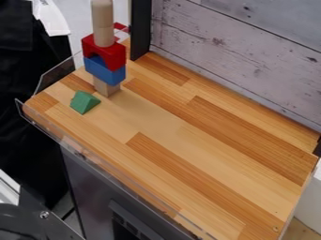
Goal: Put the yellow triangle to the center
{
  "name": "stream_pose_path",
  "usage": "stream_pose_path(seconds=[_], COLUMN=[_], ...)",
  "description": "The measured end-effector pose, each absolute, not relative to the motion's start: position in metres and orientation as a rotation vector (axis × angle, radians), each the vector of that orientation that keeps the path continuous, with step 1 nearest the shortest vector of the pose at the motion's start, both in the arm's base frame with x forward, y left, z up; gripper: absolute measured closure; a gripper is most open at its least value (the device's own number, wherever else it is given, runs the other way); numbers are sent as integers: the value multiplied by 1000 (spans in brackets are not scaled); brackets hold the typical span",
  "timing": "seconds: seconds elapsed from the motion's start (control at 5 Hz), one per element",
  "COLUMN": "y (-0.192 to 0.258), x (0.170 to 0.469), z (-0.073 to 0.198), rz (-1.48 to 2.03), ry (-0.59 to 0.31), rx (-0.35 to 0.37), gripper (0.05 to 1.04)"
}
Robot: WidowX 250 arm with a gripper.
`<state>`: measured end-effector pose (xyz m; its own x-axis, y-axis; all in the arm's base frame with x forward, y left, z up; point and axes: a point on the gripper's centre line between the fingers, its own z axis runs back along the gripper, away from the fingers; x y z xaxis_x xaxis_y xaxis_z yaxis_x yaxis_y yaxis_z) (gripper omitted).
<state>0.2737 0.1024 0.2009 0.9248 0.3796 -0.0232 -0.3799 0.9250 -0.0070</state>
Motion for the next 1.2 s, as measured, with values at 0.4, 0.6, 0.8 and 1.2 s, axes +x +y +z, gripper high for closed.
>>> stream_pose_path(seconds=[0.4,0.6,0.8,1.2], y=[27,-4,-25,-35], x=[265,273,276,281], z=[161,112,92,67], rz=[229,172,121,97], ry=[93,187,179,205], rx=[-89,-148,-158,-137], gripper=[588,588,588,588])
